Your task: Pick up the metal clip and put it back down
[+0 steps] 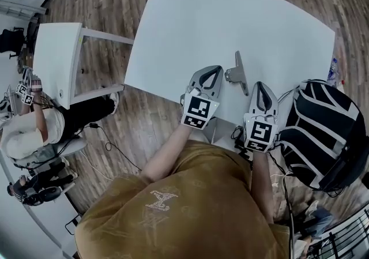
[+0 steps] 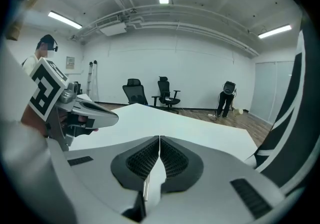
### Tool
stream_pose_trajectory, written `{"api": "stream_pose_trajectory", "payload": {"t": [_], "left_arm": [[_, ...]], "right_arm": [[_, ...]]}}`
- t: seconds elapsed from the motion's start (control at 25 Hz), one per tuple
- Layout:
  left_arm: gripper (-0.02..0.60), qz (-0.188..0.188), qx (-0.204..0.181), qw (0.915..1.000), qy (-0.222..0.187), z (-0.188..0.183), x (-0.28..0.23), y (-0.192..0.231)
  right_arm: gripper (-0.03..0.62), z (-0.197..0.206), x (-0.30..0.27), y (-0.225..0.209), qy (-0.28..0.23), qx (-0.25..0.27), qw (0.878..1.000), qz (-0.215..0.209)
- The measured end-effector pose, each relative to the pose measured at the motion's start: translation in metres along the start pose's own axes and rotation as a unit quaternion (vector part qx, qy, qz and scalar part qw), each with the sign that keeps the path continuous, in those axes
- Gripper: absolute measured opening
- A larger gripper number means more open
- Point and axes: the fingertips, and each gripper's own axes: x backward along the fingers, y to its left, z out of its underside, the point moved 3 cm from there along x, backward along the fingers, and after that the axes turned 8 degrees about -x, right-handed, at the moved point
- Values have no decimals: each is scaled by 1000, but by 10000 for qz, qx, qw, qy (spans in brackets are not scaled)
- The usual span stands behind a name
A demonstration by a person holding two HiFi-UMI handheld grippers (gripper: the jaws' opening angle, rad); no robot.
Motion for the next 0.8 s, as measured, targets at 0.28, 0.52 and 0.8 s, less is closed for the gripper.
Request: {"api": "stream_pose_trajectory", "payload": {"t": [0.28,0.52,0.8], "left_arm": [[6,246,-55,9994,252,22,-19,-7],[6,302,-5,9985,456,41,-28,-8],[6,472,34,9967,661,58,-31,-14]], "right_arm": [[9,30,-19,1,551,-50,9985,-50],[9,52,-30,6,910,20,9958,-134],[9,73,-35,15,1281,27,9915,-232]]}}
